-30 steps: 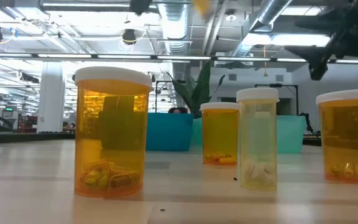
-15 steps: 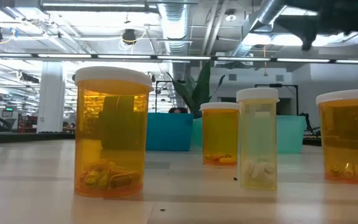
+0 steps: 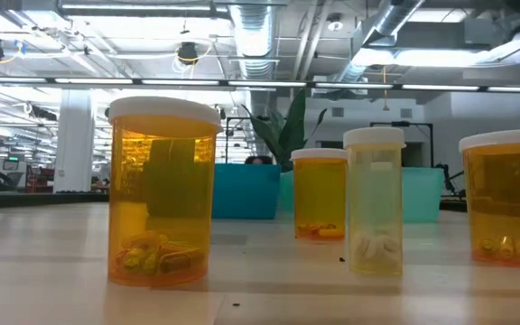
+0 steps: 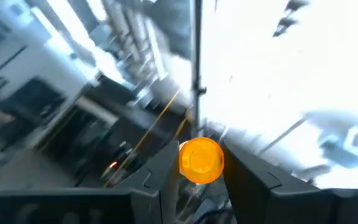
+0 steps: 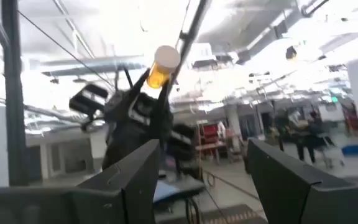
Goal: Pick and place medicine bottles into bin by pill shape (circle, oval)
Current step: Put the small orange tablet bottle into the blue bin
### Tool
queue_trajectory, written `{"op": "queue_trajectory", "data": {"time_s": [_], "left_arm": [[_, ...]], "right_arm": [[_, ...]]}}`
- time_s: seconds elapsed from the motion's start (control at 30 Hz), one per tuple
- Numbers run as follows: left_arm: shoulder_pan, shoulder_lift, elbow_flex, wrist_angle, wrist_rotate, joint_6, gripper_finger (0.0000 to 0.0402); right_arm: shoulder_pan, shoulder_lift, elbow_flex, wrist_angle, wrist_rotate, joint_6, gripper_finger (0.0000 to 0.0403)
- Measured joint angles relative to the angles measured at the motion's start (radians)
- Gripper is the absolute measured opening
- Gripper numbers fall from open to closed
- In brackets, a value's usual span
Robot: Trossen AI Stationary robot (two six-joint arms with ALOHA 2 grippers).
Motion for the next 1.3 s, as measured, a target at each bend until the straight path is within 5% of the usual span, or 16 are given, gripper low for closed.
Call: {"op": "queue_trajectory", "data": {"time_s": [0.33, 0.8, 1.3], "left_arm": [[0.003, 0.068, 0.0, 0.355, 0.049, 0.05, 0.0103], [0.003, 0.067, 0.0, 0.358, 0.134, -0.014, 0.0103], [0.005, 0.067, 0.0, 0.304, 0.174, -0.079, 0.0103]], "right_arm": [[-0.002, 0.294, 0.265, 0.109, -0.15, -0.05, 0.0255], [-0.062, 0.503, 0.572, 0.096, -0.421, 0.026, 0.0255], [-0.125, 0.606, 0.657, 0.097, -0.573, 0.119, 0.0255]]}}
